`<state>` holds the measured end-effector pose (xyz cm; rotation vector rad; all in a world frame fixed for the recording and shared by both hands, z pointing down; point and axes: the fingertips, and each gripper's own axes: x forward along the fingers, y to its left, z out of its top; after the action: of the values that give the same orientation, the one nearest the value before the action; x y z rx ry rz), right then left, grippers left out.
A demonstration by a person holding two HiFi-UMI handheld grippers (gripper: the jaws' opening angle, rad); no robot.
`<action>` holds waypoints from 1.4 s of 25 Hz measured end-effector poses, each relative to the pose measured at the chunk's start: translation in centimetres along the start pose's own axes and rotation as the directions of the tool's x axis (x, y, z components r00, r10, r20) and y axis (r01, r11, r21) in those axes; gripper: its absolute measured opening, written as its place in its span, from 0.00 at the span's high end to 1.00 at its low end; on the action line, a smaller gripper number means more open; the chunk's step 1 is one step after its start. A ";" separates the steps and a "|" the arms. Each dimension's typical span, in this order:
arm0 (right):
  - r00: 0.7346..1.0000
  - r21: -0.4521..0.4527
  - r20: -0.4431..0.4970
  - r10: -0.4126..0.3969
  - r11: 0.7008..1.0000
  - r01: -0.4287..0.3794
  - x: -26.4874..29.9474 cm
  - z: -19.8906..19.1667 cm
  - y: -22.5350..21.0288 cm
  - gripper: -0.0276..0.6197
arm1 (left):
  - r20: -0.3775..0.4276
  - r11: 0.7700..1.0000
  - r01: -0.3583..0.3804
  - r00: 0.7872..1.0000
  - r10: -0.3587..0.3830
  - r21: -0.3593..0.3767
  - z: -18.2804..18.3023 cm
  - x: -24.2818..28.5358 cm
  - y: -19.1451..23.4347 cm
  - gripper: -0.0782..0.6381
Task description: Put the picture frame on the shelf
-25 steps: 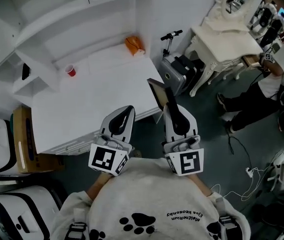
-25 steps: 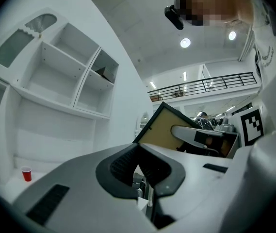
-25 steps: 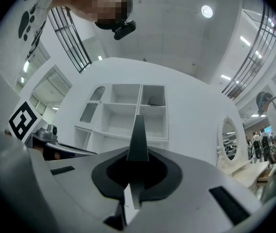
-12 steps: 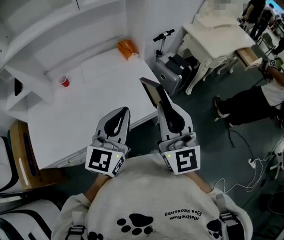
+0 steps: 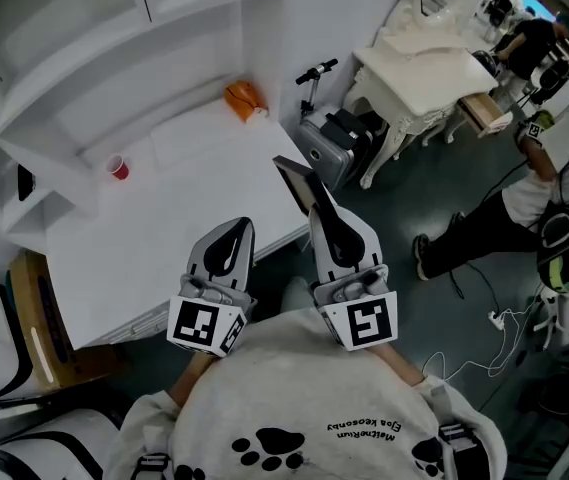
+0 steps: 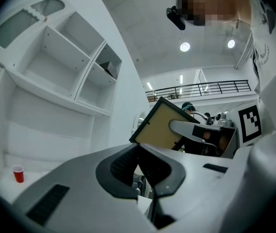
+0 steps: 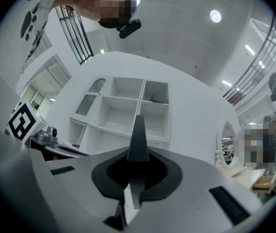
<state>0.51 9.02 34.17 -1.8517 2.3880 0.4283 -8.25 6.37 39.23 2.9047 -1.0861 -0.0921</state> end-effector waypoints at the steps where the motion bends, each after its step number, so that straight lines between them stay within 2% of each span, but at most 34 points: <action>1: 1.000 -0.002 -0.003 0.000 1.000 0.000 0.0 -0.1 -0.1 0.90 | 0.001 1.000 0.001 1.000 -0.001 -0.002 -0.1 0.1 -0.1 0.86; 6: 1.000 0.000 -0.002 0.006 1.000 -0.006 0.4 -0.3 -0.6 0.90 | 0.004 1.000 0.002 1.000 -0.002 -0.002 -0.2 0.8 0.0 0.86; 12: 0.999 0.004 0.026 0.029 1.000 -0.029 3.0 -0.8 -1.3 0.90 | 0.044 0.999 -0.041 0.998 0.041 0.007 0.8 2.3 2.0 0.86; 16: 0.997 0.007 0.042 0.065 0.998 -0.066 5.8 -0.7 -1.7 0.90 | 0.038 0.997 -0.073 0.997 0.072 0.023 1.5 3.7 4.2 0.86; 21: 0.995 0.069 0.079 0.059 0.996 -0.065 10.1 -0.3 -3.8 0.90 | 0.052 0.995 -0.095 0.994 0.094 0.024 2.5 7.1 6.3 0.86; 27: 0.990 -0.005 0.042 0.138 0.990 -0.137 14.6 -2.9 -6.4 0.90 | 0.073 0.990 -0.135 0.989 0.132 0.031 3.2 11.8 9.2 0.86; 35: 0.979 0.046 0.070 0.193 0.979 -0.197 21.3 -4.5 -10.1 0.90 | 0.065 0.982 -0.182 0.982 0.178 0.048 4.3 18.2 12.9 0.86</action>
<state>5.11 -14.43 31.66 -1.5632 2.5207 0.4299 -3.23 -15.38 34.90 2.8502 -1.3766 -0.1475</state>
